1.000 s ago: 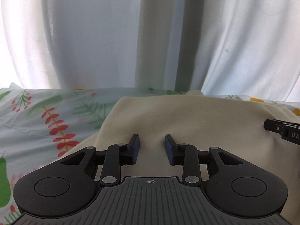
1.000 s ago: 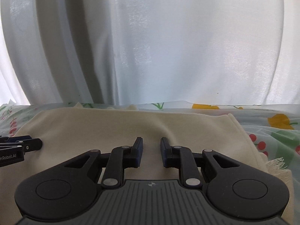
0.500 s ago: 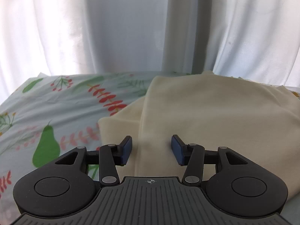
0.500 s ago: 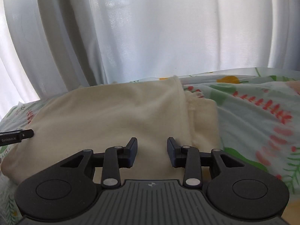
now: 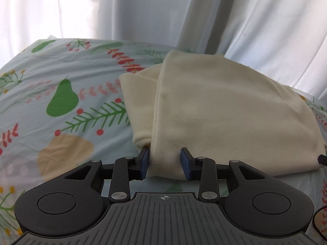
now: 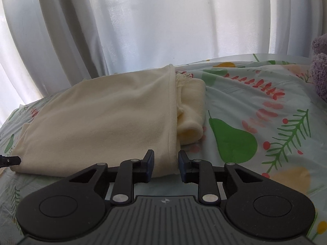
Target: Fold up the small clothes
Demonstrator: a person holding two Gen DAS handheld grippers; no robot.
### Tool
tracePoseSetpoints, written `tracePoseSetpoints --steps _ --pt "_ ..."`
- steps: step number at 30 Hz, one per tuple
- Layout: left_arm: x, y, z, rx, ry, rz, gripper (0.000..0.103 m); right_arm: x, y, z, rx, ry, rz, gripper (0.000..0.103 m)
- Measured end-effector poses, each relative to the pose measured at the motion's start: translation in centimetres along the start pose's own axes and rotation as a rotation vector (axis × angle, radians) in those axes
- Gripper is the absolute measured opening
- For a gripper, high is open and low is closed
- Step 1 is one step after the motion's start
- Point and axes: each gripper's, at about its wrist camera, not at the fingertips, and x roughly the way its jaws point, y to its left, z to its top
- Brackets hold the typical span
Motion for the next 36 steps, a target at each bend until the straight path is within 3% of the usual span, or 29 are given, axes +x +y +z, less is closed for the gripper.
tracePoseSetpoints --steps 2,5,9,12,14,17,19,22,26,30,32,36 --pt "0.1 0.2 0.3 -0.013 0.008 0.006 0.013 0.2 0.0 0.1 0.006 0.007 -0.019 0.011" --pt "-0.4 0.9 0.7 -0.047 0.0 -0.008 0.011 -0.1 0.2 0.3 -0.002 0.013 -0.02 0.007" --pt "-2.0 2.1 1.3 -0.115 -0.05 -0.026 0.01 -0.6 -1.7 1.0 0.166 -0.002 0.122 0.006" --pt "-1.7 2.6 1.5 -0.117 -0.043 -0.015 0.01 -0.1 -2.4 0.8 0.162 0.021 0.024 0.005" --pt "-0.5 2.4 1.2 -0.096 0.011 0.012 0.011 0.4 -2.1 0.4 0.113 0.026 -0.021 0.006" --pt "-0.4 2.0 1.0 -0.053 0.008 0.034 0.012 0.3 -1.4 0.7 0.078 0.015 -0.045 0.006" --pt "-0.8 2.1 1.3 -0.06 -0.008 0.052 0.02 0.1 -1.5 1.1 0.089 0.005 -0.057 0.006" --pt "-1.3 3.0 1.8 -0.113 -0.024 0.071 0.033 -0.4 -1.7 1.8 0.06 -0.022 -0.17 0.008" --pt "-1.2 4.3 2.5 -0.163 -0.058 0.13 0.038 -1.2 -2.2 2.5 0.099 -0.048 -0.125 0.009" --pt "0.6 6.2 3.1 -0.246 0.002 -0.002 0.047 -1.5 -0.3 2.4 0.069 -0.062 -0.053 0.014" --pt "1.7 6.9 3.3 -0.283 0.033 -0.071 0.047 -1.4 1.0 2.2 0.055 -0.054 -0.006 0.021" --pt "2.8 7.8 3.5 -0.362 0.071 -0.155 0.048 -0.8 3.9 1.7 0.001 -0.034 0.08 0.023"
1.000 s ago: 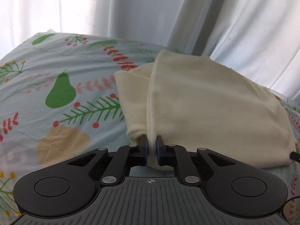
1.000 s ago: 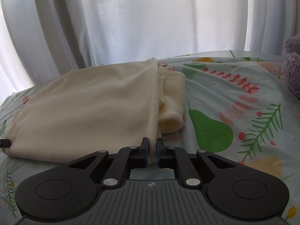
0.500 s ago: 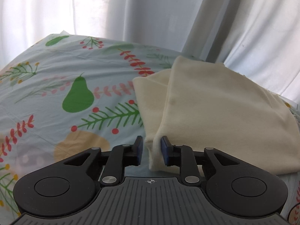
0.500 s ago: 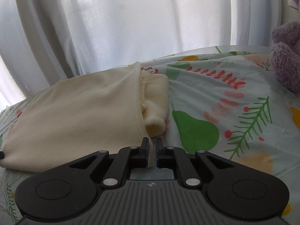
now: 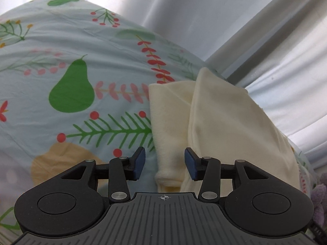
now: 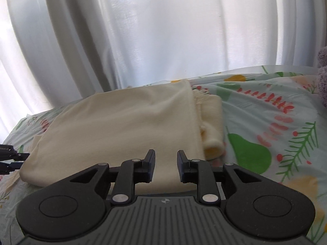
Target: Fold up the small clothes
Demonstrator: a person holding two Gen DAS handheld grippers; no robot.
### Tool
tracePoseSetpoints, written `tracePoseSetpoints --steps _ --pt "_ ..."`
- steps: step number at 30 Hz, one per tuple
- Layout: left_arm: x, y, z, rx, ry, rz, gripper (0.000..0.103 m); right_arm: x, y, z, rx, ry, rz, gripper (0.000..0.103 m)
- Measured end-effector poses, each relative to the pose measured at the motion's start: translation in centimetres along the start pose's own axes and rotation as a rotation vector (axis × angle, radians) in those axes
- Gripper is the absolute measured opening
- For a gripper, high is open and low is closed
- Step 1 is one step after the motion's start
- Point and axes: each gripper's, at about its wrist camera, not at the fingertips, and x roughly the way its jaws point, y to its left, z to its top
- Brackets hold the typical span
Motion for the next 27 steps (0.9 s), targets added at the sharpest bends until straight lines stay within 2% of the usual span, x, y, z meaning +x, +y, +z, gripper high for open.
tracePoseSetpoints --steps 4,6,10,16,20,22,25,26,27 --pt "0.2 0.7 0.4 -0.075 0.036 -0.131 0.049 1.0 2.8 -0.8 -0.091 0.015 0.038 0.023" --pt "0.6 1.2 0.6 -0.108 0.056 -0.168 0.056 1.4 3.8 -1.0 -0.125 0.031 0.054 0.023" --pt "1.0 2.5 0.8 -0.196 0.094 -0.24 0.056 1.5 5.1 -1.2 -0.133 0.047 0.084 0.023" --pt "1.6 3.4 0.9 -0.25 0.123 -0.303 0.064 2.0 5.0 -1.3 -0.143 0.068 0.084 0.023" --pt "1.8 3.9 1.0 -0.318 0.134 -0.37 0.079 2.2 5.2 -1.4 -0.137 0.074 0.078 0.023" --pt "2.1 3.9 1.1 -0.323 0.138 -0.376 0.081 2.3 5.2 -1.5 -0.135 0.079 0.078 0.023" --pt "2.0 2.8 1.3 -0.233 0.134 -0.328 0.074 2.2 5.3 -1.6 -0.139 0.079 0.073 0.023" --pt "2.0 2.3 1.4 -0.201 0.132 -0.303 0.062 2.2 5.3 -1.6 -0.143 0.078 0.069 0.023" --pt "2.0 1.8 1.4 -0.161 0.13 -0.277 0.042 2.2 5.4 -1.6 -0.147 0.076 0.066 0.023"
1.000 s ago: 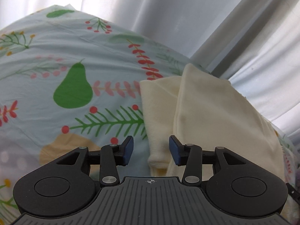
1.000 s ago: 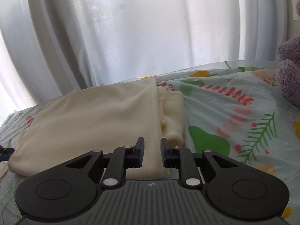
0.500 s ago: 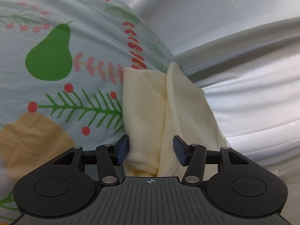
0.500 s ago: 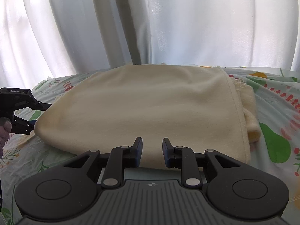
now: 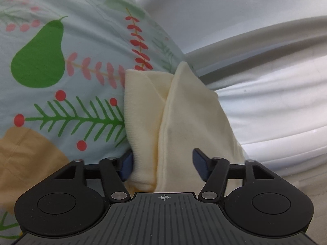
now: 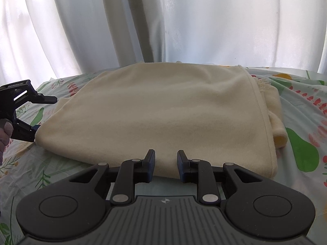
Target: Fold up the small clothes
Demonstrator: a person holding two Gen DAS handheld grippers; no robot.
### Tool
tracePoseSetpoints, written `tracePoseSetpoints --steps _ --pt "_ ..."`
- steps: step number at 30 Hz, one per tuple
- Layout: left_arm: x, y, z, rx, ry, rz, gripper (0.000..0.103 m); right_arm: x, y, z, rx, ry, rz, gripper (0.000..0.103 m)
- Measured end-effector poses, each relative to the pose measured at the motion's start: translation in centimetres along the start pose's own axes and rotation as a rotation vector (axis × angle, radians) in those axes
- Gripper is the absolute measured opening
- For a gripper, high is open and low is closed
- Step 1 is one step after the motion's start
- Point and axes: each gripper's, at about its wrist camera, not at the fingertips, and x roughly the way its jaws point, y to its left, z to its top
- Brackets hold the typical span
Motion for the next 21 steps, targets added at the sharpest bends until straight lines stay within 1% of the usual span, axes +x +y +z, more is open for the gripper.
tracePoseSetpoints --steps 1,2,4,6,8,11,13,14,16,19,21 --pt "0.1 -0.3 0.0 0.027 -0.003 0.026 0.028 0.0 0.1 0.0 -0.005 -0.003 -0.007 0.023" --pt "0.2 -0.6 -0.1 0.045 -0.009 0.054 0.018 0.0 0.1 0.1 -0.008 -0.007 -0.015 0.023" --pt "0.0 -0.8 -0.1 0.045 -0.022 0.06 0.017 -0.2 0.0 0.1 -0.005 -0.017 -0.026 0.023" --pt "-0.6 -1.6 -0.3 0.066 -0.046 0.056 0.017 -0.4 -0.3 0.2 0.002 -0.024 -0.036 0.023" --pt "-1.4 -3.1 -0.7 0.108 -0.075 0.027 0.016 -0.7 -0.7 0.2 0.013 -0.036 -0.051 0.023" --pt "-2.4 -7.5 -1.7 0.248 -0.119 -0.007 0.016 -1.4 -1.7 0.3 0.048 -0.06 -0.071 0.023" --pt "-2.1 -10.9 -2.8 0.343 -0.127 -0.036 0.016 -1.8 -2.5 0.4 0.081 -0.082 -0.083 0.023" --pt "-1.7 -12.2 -3.4 0.38 -0.122 -0.044 0.016 -1.9 -2.9 0.5 0.098 -0.091 -0.086 0.023" --pt "0.0 -15.0 -5.0 0.471 -0.109 -0.035 0.016 -2.2 -3.8 0.6 0.146 -0.108 -0.086 0.023" --pt "3.7 -17.3 -7.6 0.563 -0.058 0.02 0.016 -2.4 -4.8 0.7 0.198 -0.112 -0.091 0.023" --pt "6.3 -17.8 -9.3 0.605 -0.016 0.06 0.017 -2.5 -5.2 0.7 0.207 -0.113 -0.097 0.023"
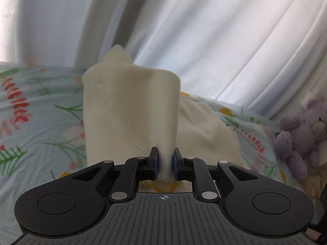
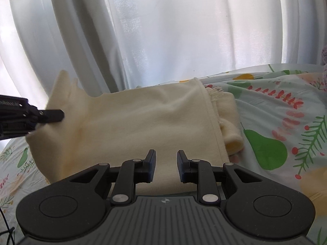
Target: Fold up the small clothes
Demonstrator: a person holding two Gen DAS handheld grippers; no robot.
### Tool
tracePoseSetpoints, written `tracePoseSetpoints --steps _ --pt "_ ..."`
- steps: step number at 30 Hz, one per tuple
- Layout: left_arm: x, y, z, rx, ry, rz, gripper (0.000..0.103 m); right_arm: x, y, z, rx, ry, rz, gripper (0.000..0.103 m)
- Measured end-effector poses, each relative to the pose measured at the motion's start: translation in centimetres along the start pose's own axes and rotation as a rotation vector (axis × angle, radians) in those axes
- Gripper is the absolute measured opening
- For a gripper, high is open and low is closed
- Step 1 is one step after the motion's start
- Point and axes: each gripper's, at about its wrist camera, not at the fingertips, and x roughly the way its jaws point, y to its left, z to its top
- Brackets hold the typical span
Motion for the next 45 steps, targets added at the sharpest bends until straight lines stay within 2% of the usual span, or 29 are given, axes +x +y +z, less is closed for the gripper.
tracePoseSetpoints --steps 2,3,4,6,8,10,12,14,16,17,19,20,22,23,24,26,28,31,33,39,40,41,42,45 --pt "2.3 -0.3 -1.0 -0.004 0.076 -0.018 0.017 -0.1 -0.2 -0.1 -0.003 0.0 -0.005 0.023" --pt "3.1 0.0 -1.5 -0.018 0.095 -0.053 0.021 0.0 -0.3 -0.2 -0.004 0.005 -0.007 0.023" --pt "3.1 0.0 -1.8 -0.027 0.087 -0.076 0.022 0.1 -0.4 -0.2 -0.002 0.012 -0.008 0.023" --pt "2.2 -0.1 -1.9 -0.004 0.089 -0.086 0.031 0.2 -0.5 -0.3 0.002 0.026 -0.002 0.023" --pt "0.3 0.1 -1.6 -0.018 0.088 -0.099 0.031 0.5 -0.6 -0.3 0.004 0.036 0.005 0.023" --pt "-2.0 0.5 -1.4 -0.047 0.042 -0.099 0.031 0.6 -0.6 -0.1 -0.004 0.032 0.016 0.023" --pt "-4.0 1.0 -1.2 -0.056 -0.024 -0.047 0.036 0.8 -0.5 0.2 -0.012 0.032 0.028 0.023" --pt "-4.8 1.8 -1.2 -0.052 -0.062 0.045 0.039 1.1 -0.4 1.0 -0.004 0.036 0.066 0.023" --pt "-4.1 2.6 -1.2 -0.051 -0.046 0.141 0.039 1.6 -0.2 1.8 0.019 0.044 0.118 0.023" --pt "-3.5 2.9 -1.4 -0.055 -0.017 0.151 0.038 1.9 -0.1 2.3 0.03 0.052 0.14 0.024" --pt "-1.8 3.4 -1.9 -0.067 0.048 0.097 0.039 2.8 0.3 3.1 0.051 0.077 0.197 0.029" --pt "-1.2 3.3 -2.4 -0.061 0.059 0.111 0.04 3.4 0.6 3.5 0.059 0.09 0.222 0.032" --pt "-0.6 2.3 -3.2 0.033 0.025 0.143 0.049 4.6 1.0 4.0 0.074 0.119 0.264 0.037" --pt "-0.5 2.0 -3.4 0.055 0.02 0.146 0.054 5.3 1.1 4.2 0.091 0.142 0.29 0.045" --pt "-0.5 1.9 -3.6 0.063 0.014 0.153 0.055 6.2 1.1 4.3 0.115 0.175 0.316 0.054" --pt "-1.2 1.9 -3.7 0.072 0.014 0.152 0.055 8.0 1.1 4.4 0.191 0.237 0.367 0.058" --pt "-2.4 2.9 -3.7 0.012 0.006 0.116 0.054 9.1 1.4 4.6 0.227 0.256 0.404 0.058" --pt "-4.0 4.4 -3.8 -0.071 -0.023 0.106 0.054 10.2 2.2 5.1 0.225 0.264 0.432 0.057" --pt "-4.5 4.9 -3.8 -0.08 -0.041 0.131 0.054 10.8 2.7 5.1 0.222 0.282 0.434 0.047" --pt "-3.1 5.6 -3.7 -0.097 0.01 0.128 0.05 12.3 4.2 5.2 0.211 0.304 0.459 0.041" --pt "-3.0 5.4 -3.9 -0.098 0.015 0.118 0.049 12.3 4.5 5.3 0.202 0.302 0.456 0.036" --pt "-2.8 5.4 -3.9 -0.102 0.019 0.111 0.049 12.3 4.8 5.3 0.179 0.297 0.451 0.023" --pt "-2.7 5.3 -3.9 -0.106 0.023 0.106 0.049 12.1 5.1 5.4 0.152 0.295 0.443 0.017" --pt "-2.7 4.9 -3.7 -0.104 0.022 0.103 0.049 11.0 6.4 5.4 0.022 0.242 0.402 0.013"
